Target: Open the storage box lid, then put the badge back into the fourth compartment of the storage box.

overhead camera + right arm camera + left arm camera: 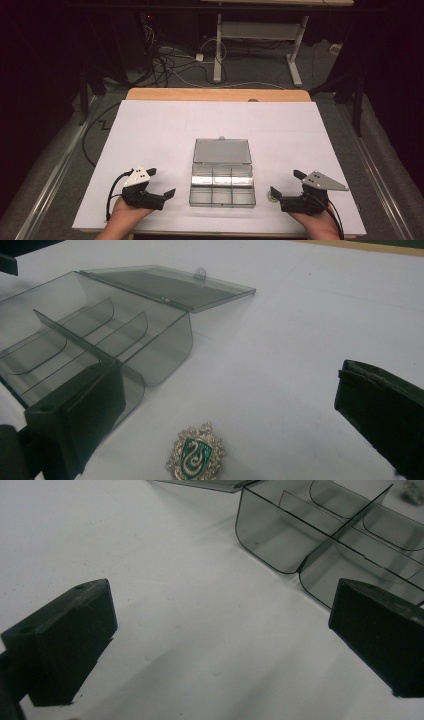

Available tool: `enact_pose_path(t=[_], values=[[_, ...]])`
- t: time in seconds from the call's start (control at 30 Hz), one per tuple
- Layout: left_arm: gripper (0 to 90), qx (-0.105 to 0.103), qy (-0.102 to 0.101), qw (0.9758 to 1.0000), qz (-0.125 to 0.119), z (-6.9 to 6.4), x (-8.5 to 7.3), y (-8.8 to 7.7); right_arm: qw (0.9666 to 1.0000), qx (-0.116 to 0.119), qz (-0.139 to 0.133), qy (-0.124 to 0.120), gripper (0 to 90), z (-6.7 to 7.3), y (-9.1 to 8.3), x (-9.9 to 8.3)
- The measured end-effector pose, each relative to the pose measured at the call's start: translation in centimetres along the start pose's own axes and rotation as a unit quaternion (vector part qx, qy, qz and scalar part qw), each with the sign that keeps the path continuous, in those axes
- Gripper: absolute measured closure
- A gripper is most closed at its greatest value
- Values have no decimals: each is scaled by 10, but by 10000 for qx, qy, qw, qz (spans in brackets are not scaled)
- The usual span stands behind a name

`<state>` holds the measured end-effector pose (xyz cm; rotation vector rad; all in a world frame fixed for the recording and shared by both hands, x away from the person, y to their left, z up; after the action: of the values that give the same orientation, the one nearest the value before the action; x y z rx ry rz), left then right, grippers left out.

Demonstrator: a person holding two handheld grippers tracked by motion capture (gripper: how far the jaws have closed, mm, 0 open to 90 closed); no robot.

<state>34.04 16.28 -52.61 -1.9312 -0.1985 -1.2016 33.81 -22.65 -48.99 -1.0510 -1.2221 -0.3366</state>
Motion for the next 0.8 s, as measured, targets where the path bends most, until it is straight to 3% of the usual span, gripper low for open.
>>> enact_pose_path(t=[0.3,0.67,0.8], values=[[0,42,-76,9998,-162,4,3,-2,9998,-46,163,95,54,2,-10,-13],[0,94,-136,9995,-257,9,7,1,9995,141,264,131,275,9,-16,-15],[0,94,-116,9996,-246,9,7,1,9986,255,435,129,340,12,-12,-20]])
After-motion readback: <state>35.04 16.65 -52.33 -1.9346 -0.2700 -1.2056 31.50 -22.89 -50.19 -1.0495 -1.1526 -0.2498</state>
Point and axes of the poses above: each handheld gripper's, and its own axes: y roughly forward along the jaws, x roughly out of its top, z roughly to its left, the point moved 8 cm from there along y, roughly forward along the jaws, and after that the axes turned 5 degrees about -y, right-handed, at the moved point
